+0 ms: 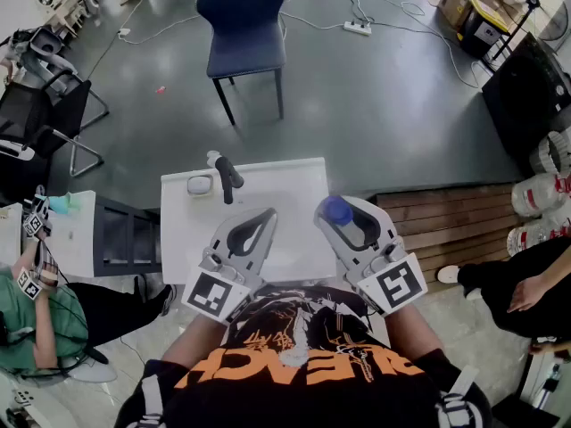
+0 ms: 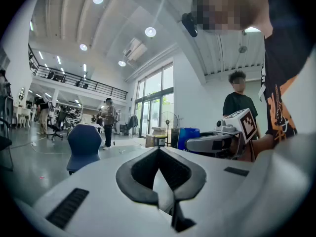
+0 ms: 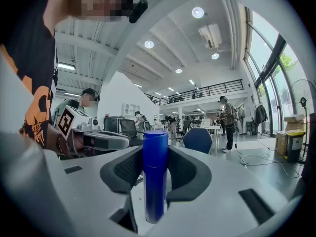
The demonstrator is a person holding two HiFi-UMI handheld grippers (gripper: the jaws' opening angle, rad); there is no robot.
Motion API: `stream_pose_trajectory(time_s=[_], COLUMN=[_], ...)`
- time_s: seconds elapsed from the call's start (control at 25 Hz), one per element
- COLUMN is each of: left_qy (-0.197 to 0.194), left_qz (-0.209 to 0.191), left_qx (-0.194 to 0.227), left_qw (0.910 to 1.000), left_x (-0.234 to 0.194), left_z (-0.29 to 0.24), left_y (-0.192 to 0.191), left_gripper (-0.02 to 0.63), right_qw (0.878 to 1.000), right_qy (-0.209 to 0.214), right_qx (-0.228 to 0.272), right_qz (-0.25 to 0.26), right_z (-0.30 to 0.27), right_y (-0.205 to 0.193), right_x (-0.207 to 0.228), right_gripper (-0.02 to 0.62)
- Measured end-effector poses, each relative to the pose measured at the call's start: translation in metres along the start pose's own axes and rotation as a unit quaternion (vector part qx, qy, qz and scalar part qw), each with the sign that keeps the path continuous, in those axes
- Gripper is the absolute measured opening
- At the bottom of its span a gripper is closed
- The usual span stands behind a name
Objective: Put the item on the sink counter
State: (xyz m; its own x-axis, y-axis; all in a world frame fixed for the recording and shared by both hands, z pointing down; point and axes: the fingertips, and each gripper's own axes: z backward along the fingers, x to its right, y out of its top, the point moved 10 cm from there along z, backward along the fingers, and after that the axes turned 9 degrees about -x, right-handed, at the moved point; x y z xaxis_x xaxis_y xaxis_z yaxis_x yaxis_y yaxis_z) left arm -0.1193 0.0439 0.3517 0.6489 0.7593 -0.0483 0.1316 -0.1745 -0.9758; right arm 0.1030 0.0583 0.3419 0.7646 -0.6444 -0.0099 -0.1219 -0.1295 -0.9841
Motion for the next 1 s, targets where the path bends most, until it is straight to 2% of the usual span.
stream_pose_trajectory(time_s=[0.72,1.0], left_qy=[0.0,0.006], left_qz=[0.001,0.009], left_qx=[-0.004,-0.004], left_qw=[1.0,0.9999], left_x=[-0.012,-0.017], left_z=[0.0,-0.001], left_y=[0.002,0.002], left_gripper=[0.015,0.015], right_qw=[1.0,1.0], right_qy=[-0.002,0.008], right_qx=[0.0,-0.019], right_qz=[-0.008,0.0], right_z=[-0.013,-0.021], right_y=[-0.001,-0.01], right_x=[0.005,0.013], right_gripper=[0.164,0.164])
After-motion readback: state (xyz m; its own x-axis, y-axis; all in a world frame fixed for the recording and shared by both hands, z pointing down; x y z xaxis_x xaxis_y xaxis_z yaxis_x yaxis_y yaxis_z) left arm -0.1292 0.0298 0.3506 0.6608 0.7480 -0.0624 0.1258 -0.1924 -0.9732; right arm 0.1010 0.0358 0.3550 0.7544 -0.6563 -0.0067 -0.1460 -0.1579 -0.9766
